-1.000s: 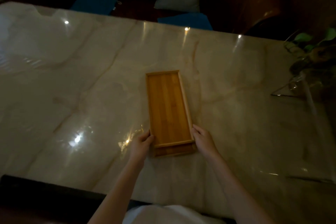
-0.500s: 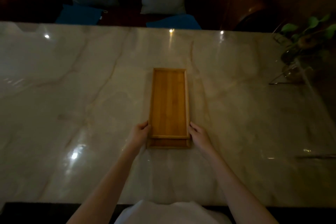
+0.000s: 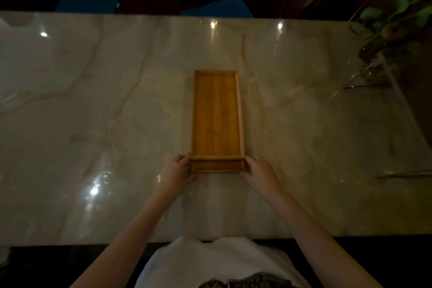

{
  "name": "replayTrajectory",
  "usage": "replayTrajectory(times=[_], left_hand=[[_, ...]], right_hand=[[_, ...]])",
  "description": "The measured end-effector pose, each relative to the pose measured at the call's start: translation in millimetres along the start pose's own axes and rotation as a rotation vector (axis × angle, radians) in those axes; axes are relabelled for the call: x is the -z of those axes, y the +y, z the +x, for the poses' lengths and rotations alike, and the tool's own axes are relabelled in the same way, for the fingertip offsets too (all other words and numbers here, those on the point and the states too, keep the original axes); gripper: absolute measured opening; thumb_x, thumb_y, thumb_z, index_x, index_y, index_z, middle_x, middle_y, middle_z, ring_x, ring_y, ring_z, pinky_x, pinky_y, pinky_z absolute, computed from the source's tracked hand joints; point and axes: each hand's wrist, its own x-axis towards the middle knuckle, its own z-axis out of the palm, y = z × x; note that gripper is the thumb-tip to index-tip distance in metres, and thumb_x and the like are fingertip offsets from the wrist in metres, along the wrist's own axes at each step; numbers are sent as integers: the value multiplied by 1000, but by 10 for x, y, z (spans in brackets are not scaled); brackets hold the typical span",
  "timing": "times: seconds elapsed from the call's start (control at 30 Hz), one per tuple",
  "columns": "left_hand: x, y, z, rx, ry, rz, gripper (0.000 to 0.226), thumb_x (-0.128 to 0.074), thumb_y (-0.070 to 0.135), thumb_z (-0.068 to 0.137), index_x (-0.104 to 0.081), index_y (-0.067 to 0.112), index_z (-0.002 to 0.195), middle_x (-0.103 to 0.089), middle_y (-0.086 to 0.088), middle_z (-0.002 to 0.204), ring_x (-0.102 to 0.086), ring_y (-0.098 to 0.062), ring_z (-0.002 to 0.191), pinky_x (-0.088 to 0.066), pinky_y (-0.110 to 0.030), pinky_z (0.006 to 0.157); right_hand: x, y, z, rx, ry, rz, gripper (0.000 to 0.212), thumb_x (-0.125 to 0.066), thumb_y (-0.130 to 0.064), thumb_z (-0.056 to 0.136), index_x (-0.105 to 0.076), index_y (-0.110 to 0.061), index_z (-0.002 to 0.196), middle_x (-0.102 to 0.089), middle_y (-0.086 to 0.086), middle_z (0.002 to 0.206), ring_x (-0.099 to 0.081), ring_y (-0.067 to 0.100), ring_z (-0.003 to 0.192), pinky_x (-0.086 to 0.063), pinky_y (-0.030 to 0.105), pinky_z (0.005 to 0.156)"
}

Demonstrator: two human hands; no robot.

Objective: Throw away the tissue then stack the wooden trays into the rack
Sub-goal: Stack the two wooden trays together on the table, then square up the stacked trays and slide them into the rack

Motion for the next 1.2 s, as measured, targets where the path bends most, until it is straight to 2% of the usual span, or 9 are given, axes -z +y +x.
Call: replayTrajectory(times=[0.17, 0.27, 0.37, 0.53, 0.73, 0.97, 1.1, 1.2], left_hand=[[-33, 16, -34, -23, 113, 35, 31, -68, 13, 74, -64, 8, 104, -64, -21, 97, -62, -35, 82, -47, -35, 71], [-54, 3, -58, -29, 157, 71, 22, -67, 15, 75, -67, 7, 96, -67, -19, 90, -63, -33, 76, -45, -32, 64], [-68, -12, -75, -47, 182, 95, 15, -66, 15, 76, -69, 6, 87, -69, -20, 81, -64, -34, 70, -48, -35, 62], [-71, -15, -110, -54, 190, 100, 12, -63, 11, 77, -70, 5, 86, -68, -23, 79, -63, -35, 70, -50, -41, 63], [-73, 29, -153, -35, 215, 98, 16, -60, 13, 80, -70, 6, 91, -70, -23, 83, -64, -35, 74, -50, -41, 66], [-91, 12, -166, -39, 224, 91, 15, -59, 12, 81, -71, 5, 88, -72, -21, 84, -65, -34, 75, -53, -41, 68], [-90, -12, -172, -57, 227, 85, 11, -62, 7, 78, -72, 4, 83, -72, -22, 78, -66, -33, 71, -50, -37, 65], [-49, -37, -117, -22, 152, 93, 10, -63, 7, 76, -72, 6, 81, -72, -21, 77, -65, -32, 71, -43, -28, 60]], right_hand=[[-59, -27, -33, -44, 35, -62, 32, -50, -17, 89, -52, -3, 118, -56, 18, 118, -52, 31, 108, -40, 35, 91], [-90, -17, -78, -54, 59, -70, 28, -48, -17, 90, -55, -2, 113, -58, 19, 114, -54, 32, 105, -41, 37, 88], [-123, 10, -139, -52, 96, -73, 25, -49, -15, 89, -58, -5, 110, -61, 17, 110, -57, 32, 99, -45, 38, 82], [-168, 50, -198, -33, 150, -22, 21, -51, -13, 87, -62, -5, 103, -65, 16, 102, -60, 31, 89, -45, 35, 75], [-148, 49, -184, -30, 191, -5, 20, -54, -14, 86, -66, -3, 97, -68, 18, 98, -62, 35, 88, -47, 42, 76], [-162, 64, -175, -28, 201, -31, 21, -52, -16, 87, -68, -3, 95, -70, 18, 95, -62, 34, 85, -45, 40, 75], [-157, 79, -182, -4, 194, -22, 20, -53, -14, 87, -68, -2, 93, -70, 20, 92, -63, 34, 82, -47, 41, 74], [-94, 103, -134, 7, 115, -31, 21, -53, -15, 87, -67, -4, 97, -69, 18, 98, -62, 35, 87, -47, 42, 78]])
